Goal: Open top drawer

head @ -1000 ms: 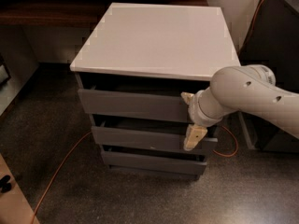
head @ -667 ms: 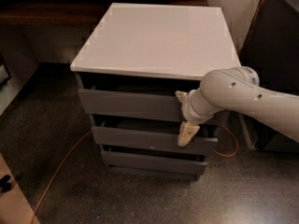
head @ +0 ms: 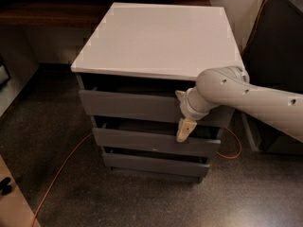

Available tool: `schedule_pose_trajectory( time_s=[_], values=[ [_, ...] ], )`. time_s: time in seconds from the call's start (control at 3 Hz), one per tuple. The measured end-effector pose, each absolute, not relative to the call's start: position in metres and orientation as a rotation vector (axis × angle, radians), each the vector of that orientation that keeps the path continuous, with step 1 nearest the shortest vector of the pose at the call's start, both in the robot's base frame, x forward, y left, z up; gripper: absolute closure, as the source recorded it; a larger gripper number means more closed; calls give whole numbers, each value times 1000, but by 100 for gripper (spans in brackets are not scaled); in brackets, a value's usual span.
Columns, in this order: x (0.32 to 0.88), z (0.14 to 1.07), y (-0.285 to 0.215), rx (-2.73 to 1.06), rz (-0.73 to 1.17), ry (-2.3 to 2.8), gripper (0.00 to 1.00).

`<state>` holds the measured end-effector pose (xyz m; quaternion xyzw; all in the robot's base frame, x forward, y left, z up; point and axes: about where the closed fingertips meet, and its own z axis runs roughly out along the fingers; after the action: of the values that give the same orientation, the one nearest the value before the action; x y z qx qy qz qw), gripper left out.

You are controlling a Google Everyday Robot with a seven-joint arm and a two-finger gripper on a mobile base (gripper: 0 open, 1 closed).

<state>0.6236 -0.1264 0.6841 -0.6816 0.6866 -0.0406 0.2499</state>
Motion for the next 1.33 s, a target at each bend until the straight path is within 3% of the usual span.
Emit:
schedule_pose_trajectory(
  time_s=[0.67, 1.0, 1.33],
  values=[
    [668, 657, -129, -1823, -40, 1928, 0],
    [678, 650, -130, -1816, 19, 1959, 18],
    [673, 651, -130, -1814, 51, 1963, 43]
  ],
)
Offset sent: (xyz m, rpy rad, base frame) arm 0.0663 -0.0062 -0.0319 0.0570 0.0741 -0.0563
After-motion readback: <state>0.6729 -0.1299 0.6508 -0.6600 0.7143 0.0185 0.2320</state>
